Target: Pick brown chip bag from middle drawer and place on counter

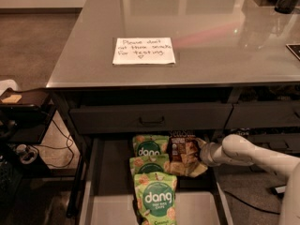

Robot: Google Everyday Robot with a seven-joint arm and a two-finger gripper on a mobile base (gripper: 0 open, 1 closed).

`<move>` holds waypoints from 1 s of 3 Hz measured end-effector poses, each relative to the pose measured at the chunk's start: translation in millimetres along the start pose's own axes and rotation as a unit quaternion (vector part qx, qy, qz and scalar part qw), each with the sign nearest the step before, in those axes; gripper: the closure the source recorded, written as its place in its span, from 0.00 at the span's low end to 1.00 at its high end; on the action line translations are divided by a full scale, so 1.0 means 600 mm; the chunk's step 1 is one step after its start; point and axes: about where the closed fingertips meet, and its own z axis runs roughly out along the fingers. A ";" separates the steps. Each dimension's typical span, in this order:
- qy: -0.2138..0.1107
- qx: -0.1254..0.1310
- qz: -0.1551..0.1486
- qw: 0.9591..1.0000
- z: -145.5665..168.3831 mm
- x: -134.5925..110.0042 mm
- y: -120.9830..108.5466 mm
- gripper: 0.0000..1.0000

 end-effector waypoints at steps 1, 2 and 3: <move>-0.010 0.002 -0.010 1.000 0.019 -0.019 -0.021 0.03; -0.019 -0.001 -0.013 1.000 0.043 -0.029 -0.033 0.03; -0.026 -0.013 -0.010 1.000 0.076 -0.032 -0.035 0.05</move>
Offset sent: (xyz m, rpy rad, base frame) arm 0.0482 0.0279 -0.0127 0.0442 -0.0322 0.0384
